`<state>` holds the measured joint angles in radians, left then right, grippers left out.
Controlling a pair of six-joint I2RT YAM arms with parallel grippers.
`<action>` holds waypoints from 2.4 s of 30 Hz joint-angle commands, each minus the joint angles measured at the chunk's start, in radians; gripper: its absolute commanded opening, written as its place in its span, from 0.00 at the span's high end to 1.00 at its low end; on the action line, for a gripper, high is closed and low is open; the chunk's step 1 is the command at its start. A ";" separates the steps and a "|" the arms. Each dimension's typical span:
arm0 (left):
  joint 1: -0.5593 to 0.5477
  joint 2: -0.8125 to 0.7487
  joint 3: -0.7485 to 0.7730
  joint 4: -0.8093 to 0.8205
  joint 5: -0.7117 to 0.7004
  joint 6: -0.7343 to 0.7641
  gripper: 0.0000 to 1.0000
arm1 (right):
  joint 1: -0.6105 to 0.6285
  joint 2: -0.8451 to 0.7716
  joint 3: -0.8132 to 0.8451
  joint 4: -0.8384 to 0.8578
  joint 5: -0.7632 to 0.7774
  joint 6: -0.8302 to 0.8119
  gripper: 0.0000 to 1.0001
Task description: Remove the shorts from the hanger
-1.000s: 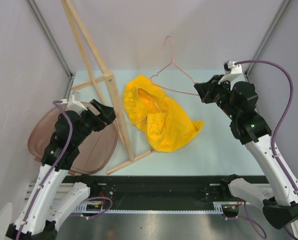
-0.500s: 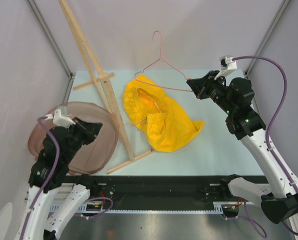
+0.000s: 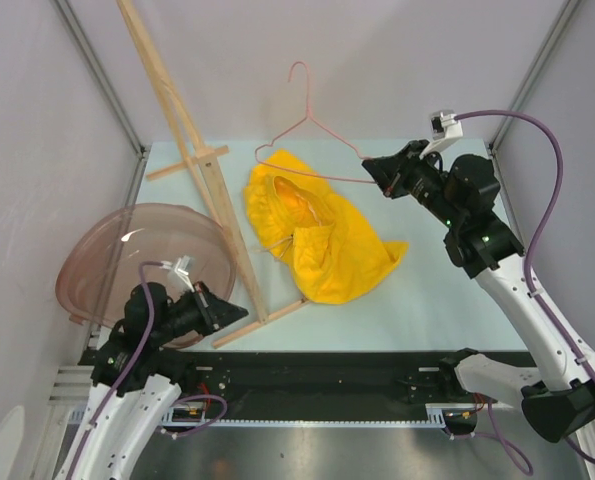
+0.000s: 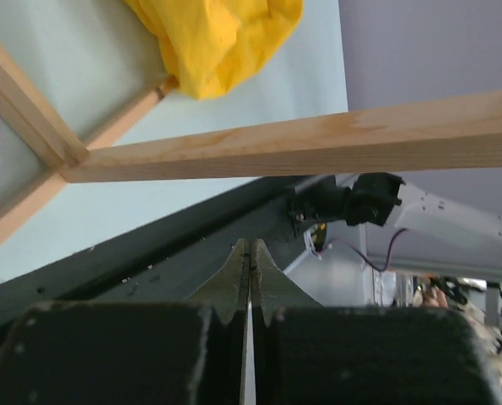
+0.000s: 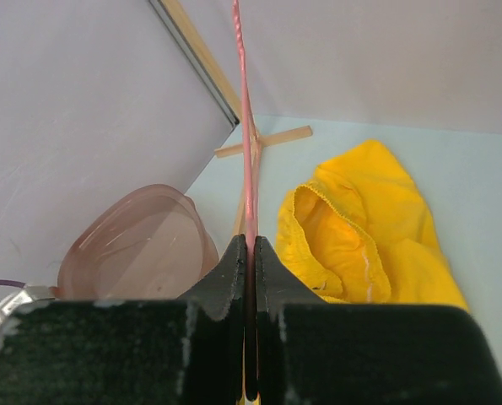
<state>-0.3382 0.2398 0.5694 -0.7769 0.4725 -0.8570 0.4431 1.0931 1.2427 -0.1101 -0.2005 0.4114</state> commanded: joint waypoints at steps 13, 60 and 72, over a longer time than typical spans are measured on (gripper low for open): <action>-0.002 0.206 -0.106 0.458 0.245 -0.092 1.00 | 0.120 0.028 0.026 0.089 -0.008 0.020 1.00; -0.002 -0.071 0.277 -0.197 -0.040 0.102 1.00 | 0.259 0.462 0.259 0.691 -0.132 0.320 1.00; -0.001 -0.060 0.480 -0.355 -0.320 0.222 0.47 | 0.284 0.514 0.279 0.693 -0.200 0.362 1.00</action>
<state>-0.3401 0.1528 0.9577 -1.0737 0.2813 -0.7124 0.7200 1.5974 1.4689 0.5098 -0.3538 0.7391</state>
